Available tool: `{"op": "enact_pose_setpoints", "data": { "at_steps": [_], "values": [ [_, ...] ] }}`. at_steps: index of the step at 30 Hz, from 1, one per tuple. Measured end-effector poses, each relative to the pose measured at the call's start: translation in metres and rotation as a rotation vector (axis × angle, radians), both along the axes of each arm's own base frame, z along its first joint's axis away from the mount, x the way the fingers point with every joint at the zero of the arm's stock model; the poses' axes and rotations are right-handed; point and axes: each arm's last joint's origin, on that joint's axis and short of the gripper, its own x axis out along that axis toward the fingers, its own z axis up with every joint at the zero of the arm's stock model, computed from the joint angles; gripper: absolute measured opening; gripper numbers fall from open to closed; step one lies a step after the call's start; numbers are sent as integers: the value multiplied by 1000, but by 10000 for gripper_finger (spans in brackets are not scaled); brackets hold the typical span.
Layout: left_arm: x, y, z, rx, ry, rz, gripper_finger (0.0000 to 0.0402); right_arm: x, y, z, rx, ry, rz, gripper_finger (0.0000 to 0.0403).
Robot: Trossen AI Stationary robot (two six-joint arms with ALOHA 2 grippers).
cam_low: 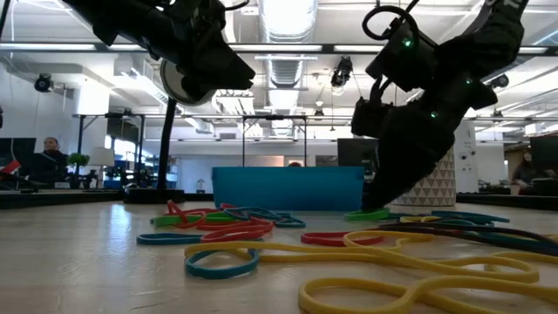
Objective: Pick and place rubber bands into bin
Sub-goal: Put the right green rubber band into the blue bin
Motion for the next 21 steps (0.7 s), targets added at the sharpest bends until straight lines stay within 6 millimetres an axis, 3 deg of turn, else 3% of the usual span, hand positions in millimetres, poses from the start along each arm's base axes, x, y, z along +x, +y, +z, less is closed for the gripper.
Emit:
{"op": "enact_pose_setpoints", "data": {
  "at_steps": [14,21],
  "values": [
    [0,0,0,0,0,0,118,2,6,-10,-49,56,-25,64],
    [0,0,0,0,-1,0,118,1,6,-10,-68,86,-31,12]
  ]
}}
